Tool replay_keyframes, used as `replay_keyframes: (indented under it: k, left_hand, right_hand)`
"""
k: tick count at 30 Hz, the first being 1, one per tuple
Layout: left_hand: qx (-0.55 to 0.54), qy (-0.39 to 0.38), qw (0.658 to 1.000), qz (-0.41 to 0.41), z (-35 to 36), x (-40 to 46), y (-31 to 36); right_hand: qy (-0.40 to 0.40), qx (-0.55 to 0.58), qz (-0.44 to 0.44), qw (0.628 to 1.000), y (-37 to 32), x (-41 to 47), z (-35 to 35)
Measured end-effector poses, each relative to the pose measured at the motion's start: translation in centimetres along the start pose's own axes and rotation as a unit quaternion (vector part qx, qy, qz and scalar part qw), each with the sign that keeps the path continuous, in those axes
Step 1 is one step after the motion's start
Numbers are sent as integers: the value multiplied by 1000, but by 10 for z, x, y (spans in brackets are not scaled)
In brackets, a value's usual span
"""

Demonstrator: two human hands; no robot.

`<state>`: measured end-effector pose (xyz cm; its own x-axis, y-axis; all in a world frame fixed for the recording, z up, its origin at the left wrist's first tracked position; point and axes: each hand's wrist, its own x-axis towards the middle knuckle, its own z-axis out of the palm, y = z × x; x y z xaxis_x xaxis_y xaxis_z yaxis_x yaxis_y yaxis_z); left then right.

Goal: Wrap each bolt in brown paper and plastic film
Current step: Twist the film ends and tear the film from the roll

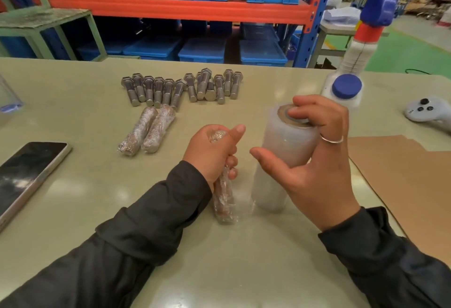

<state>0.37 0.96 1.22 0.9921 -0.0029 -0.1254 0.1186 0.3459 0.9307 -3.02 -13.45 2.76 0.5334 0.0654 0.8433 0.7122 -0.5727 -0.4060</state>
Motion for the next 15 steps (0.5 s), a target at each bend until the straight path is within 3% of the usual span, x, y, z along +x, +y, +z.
replay_keyframes:
  k: [7, 15]
  left_hand:
    - [65, -66, 994, -63, -9, 1, 7]
    - [23, -91, 986, -136, -14, 4, 10]
  right_hand:
    - [-37, 36, -10, 999, -4, 2, 4]
    - [-31, 31, 0, 999, -2, 4, 1]
